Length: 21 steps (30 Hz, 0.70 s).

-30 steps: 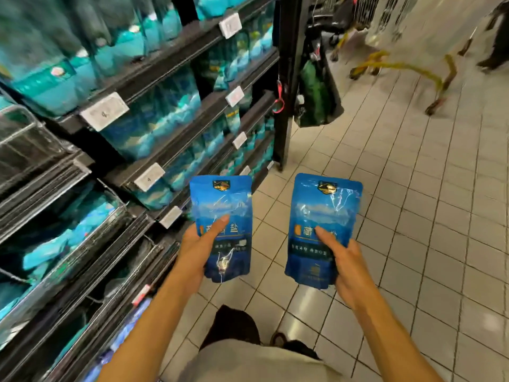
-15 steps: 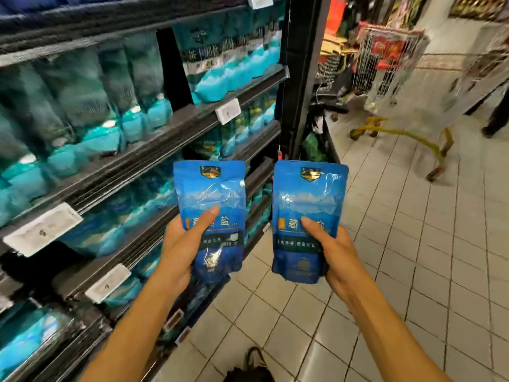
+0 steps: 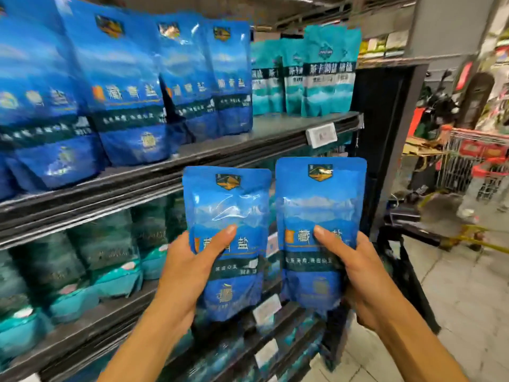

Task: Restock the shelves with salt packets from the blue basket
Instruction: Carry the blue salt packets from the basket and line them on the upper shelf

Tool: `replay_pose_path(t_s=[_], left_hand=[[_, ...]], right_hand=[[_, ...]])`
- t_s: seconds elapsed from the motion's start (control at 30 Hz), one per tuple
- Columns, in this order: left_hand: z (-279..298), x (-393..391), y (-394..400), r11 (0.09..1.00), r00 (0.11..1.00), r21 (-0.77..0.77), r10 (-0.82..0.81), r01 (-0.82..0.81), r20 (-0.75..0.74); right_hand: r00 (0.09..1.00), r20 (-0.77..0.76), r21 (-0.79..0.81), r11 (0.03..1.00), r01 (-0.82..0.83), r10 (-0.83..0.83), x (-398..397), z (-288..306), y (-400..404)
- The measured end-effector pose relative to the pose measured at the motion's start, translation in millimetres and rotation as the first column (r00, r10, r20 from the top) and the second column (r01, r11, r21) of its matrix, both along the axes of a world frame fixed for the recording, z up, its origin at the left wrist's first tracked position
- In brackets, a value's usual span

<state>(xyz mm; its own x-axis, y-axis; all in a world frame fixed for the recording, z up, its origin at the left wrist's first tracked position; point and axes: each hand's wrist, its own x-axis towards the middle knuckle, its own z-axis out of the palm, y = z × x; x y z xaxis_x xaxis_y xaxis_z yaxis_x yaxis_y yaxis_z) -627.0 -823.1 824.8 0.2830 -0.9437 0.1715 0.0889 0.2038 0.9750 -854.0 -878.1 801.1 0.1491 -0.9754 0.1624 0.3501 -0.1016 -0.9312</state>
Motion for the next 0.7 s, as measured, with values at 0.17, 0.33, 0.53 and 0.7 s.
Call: replay_pose_path(t_s=[0.17, 0.33, 0.53, 0.7], left_hand=[[70, -7, -42, 0.945, 0.971, -0.243, 0.235, -0.220, 0.034], [138, -5, -79, 0.852, 0.908, -0.382, 0.413, -0.359, 0.067], [173, 4, -116, 0.758, 0.813, -0.379, 0.582, -0.531, 0.026], [166, 4, -139, 0.749, 0.791, -0.332, 0.612, -0.574, 0.013]], right_hand=[[0.975, 0.047, -0.139, 0.968, -0.208, 0.217, 28, 65, -95], [0.903, 0.058, -0.278, 0.876, -0.394, 0.425, 57, 144, -164], [0.842, 0.022, -0.299, 0.807, -0.510, 0.540, 87, 194, -219], [0.825, -0.009, -0.275, 0.792, -0.545, 0.565, 100, 190, -243]])
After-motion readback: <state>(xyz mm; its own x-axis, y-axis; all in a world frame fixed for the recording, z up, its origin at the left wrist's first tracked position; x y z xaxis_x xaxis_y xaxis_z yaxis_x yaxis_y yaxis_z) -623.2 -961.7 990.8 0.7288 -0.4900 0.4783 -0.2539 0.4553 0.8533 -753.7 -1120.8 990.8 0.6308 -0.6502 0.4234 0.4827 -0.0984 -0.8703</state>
